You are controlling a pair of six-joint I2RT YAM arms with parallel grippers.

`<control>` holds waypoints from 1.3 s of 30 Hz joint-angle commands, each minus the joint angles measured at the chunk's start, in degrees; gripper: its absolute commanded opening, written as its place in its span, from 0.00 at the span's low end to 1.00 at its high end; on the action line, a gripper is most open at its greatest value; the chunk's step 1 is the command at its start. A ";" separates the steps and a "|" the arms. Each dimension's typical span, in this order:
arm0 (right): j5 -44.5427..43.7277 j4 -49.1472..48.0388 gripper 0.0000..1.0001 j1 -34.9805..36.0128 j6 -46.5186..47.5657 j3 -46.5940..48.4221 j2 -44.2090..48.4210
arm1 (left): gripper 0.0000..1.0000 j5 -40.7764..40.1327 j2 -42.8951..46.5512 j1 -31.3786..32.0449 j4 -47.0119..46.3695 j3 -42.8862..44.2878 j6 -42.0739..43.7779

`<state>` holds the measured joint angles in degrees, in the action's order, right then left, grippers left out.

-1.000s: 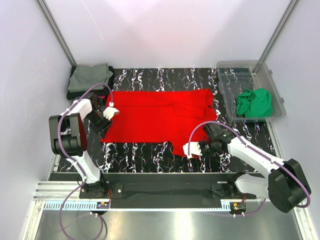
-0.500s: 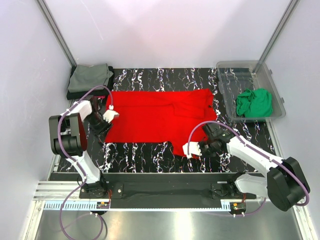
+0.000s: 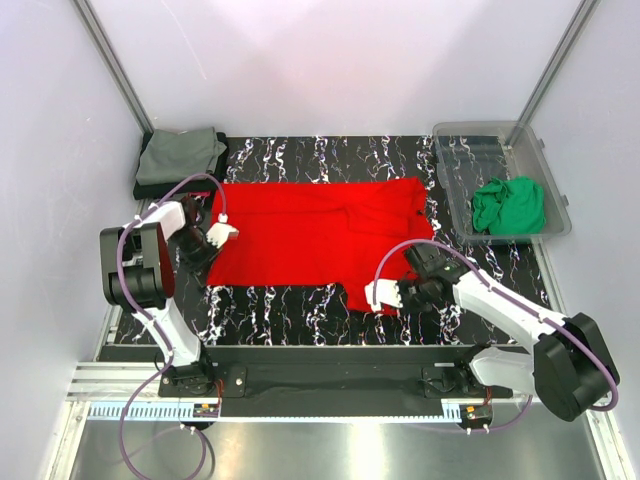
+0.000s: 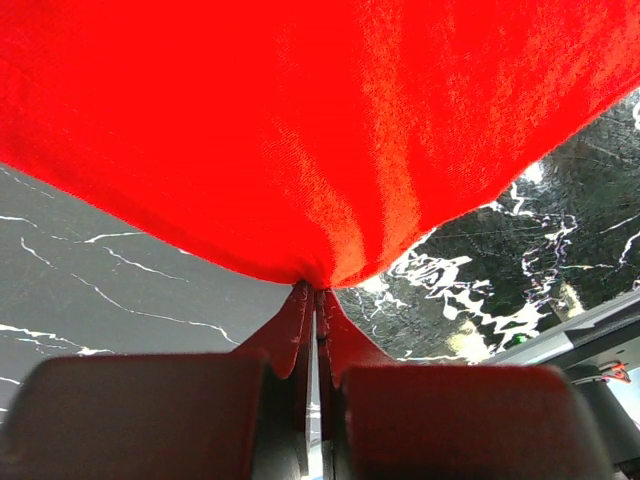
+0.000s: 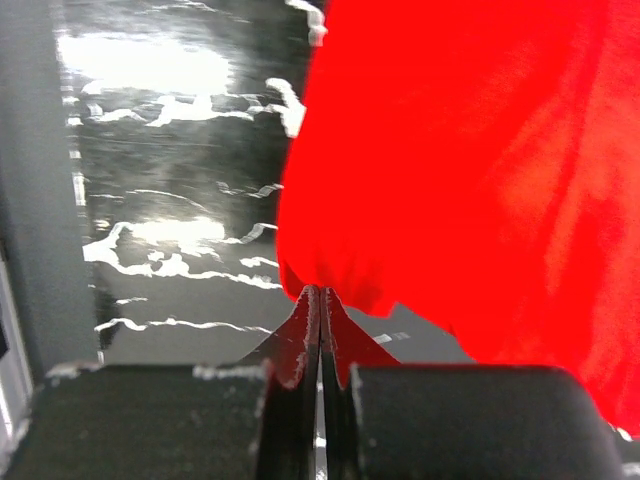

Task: Fold and stack the t-shirts
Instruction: Fold the tshirt

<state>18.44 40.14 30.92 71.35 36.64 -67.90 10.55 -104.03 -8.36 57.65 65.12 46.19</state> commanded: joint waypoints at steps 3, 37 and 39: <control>-5.07 -2.08 0.00 -0.24 -6.22 5.98 1.19 | 0.00 0.88 1.63 -0.25 -0.96 2.02 1.18; -9.39 -12.90 0.00 -14.31 -13.35 52.47 -35.19 | 0.00 -0.08 -16.10 1.68 3.17 36.99 -0.58; -9.21 -12.98 0.00 -14.48 -13.34 54.84 -37.47 | 0.00 -0.44 -17.78 2.29 3.70 40.51 -0.93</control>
<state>8.27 28.95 16.86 58.83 86.54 -103.33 10.68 -120.09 -6.87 60.60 100.38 46.24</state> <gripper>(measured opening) 0.010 0.012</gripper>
